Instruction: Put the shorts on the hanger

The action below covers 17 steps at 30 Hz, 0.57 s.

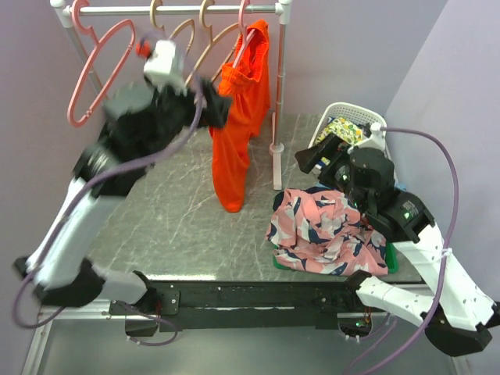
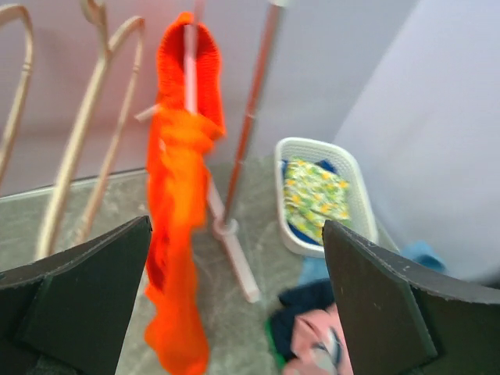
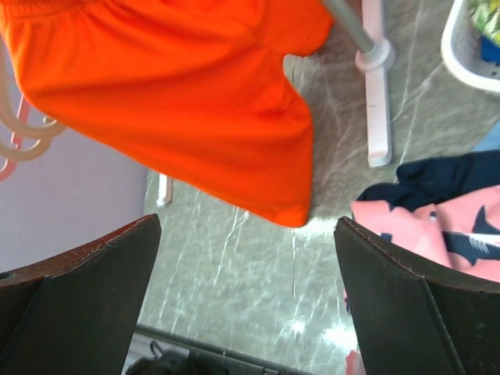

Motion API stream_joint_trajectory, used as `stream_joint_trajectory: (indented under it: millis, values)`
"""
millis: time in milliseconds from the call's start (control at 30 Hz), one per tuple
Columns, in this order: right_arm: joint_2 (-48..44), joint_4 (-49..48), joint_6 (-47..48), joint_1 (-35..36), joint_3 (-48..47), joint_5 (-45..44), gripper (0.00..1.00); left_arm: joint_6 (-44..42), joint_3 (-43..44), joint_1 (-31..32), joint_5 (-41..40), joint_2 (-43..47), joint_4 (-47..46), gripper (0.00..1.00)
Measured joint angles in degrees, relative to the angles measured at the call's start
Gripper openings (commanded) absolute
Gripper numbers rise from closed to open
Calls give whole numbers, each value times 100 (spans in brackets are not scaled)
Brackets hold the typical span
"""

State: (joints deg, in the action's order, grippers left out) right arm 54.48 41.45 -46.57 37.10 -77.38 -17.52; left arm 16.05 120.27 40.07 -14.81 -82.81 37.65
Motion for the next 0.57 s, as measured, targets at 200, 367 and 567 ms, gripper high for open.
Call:
stream_joint_trajectory:
  millis: [200, 367, 567]
  values:
    - [-772, -568, 116, 11, 1045, -197, 100, 417, -2719, 1469, -553, 1969, -474, 96]
    - [-1034, -898, 254, 15, 1576, -197, 100, 1078, -5193, 1893, -658, 2782, -1104, 96]
    - [-1416, -968, 212, 15, 2540, -267, 100, 1827, -7082, 1980, -656, 2990, -1268, 96]
